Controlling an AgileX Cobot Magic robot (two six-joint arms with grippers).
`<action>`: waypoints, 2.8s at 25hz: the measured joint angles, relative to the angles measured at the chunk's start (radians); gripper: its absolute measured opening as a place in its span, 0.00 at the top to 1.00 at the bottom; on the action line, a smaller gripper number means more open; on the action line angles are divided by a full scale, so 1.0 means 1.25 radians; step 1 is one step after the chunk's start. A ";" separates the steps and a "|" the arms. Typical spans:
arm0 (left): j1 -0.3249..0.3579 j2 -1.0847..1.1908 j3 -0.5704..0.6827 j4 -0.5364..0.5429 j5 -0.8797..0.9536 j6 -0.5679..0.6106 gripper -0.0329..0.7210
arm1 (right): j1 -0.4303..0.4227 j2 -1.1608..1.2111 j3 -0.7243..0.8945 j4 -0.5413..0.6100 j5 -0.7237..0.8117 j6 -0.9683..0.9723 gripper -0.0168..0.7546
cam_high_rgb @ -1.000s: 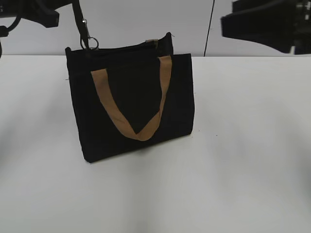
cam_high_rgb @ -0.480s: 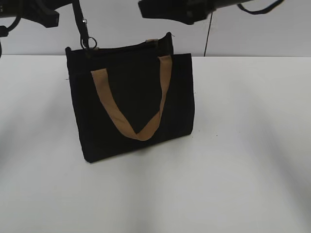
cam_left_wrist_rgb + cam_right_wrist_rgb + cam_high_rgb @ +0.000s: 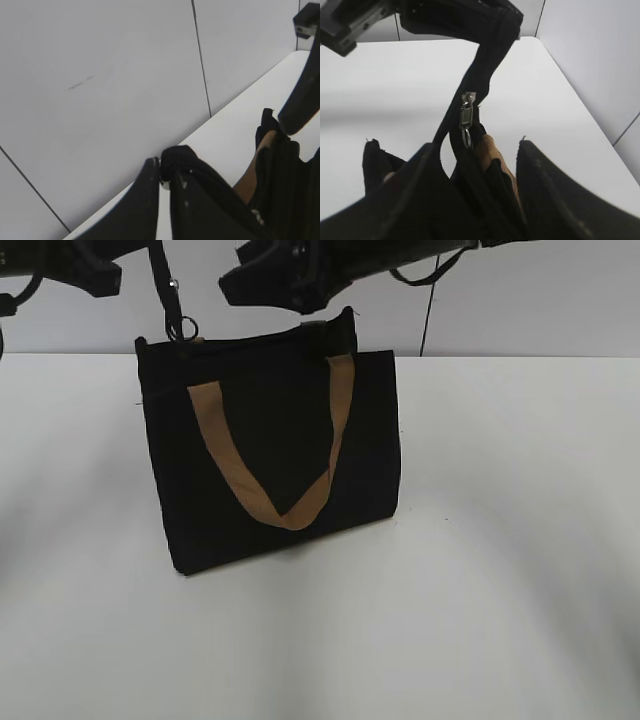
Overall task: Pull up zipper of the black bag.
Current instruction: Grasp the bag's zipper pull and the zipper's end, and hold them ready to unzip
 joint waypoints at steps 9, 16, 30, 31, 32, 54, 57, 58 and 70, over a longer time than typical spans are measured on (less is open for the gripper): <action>0.000 0.000 0.000 0.000 0.002 0.000 0.93 | 0.040 0.069 -0.025 -0.029 -0.084 -0.024 0.47; 0.000 0.000 0.000 0.000 0.002 0.000 0.93 | 0.073 0.091 -0.025 -0.029 -0.132 -0.058 0.47; 0.000 0.000 0.000 0.000 0.002 0.000 0.93 | 0.087 0.108 -0.025 -0.024 -0.175 -0.066 0.47; 0.000 0.000 0.000 0.000 0.002 0.000 0.93 | 0.092 0.108 -0.025 -0.024 -0.180 -0.069 0.47; 0.000 0.000 0.000 0.000 0.002 0.000 0.93 | 0.097 0.108 -0.025 -0.023 -0.183 -0.070 0.47; 0.000 0.001 0.000 0.000 0.002 0.000 0.93 | 0.123 0.115 -0.025 -0.003 -0.203 -0.077 0.68; 0.000 0.001 0.000 0.000 0.002 0.000 0.93 | 0.122 0.115 -0.025 -0.003 -0.202 -0.077 0.69; 0.000 0.001 0.000 0.000 0.002 0.000 0.93 | 0.122 0.115 -0.025 -0.003 -0.202 -0.077 0.69; 0.000 0.001 0.000 0.000 0.002 -0.001 0.93 | 0.121 0.101 -0.025 -0.003 -0.202 -0.107 0.69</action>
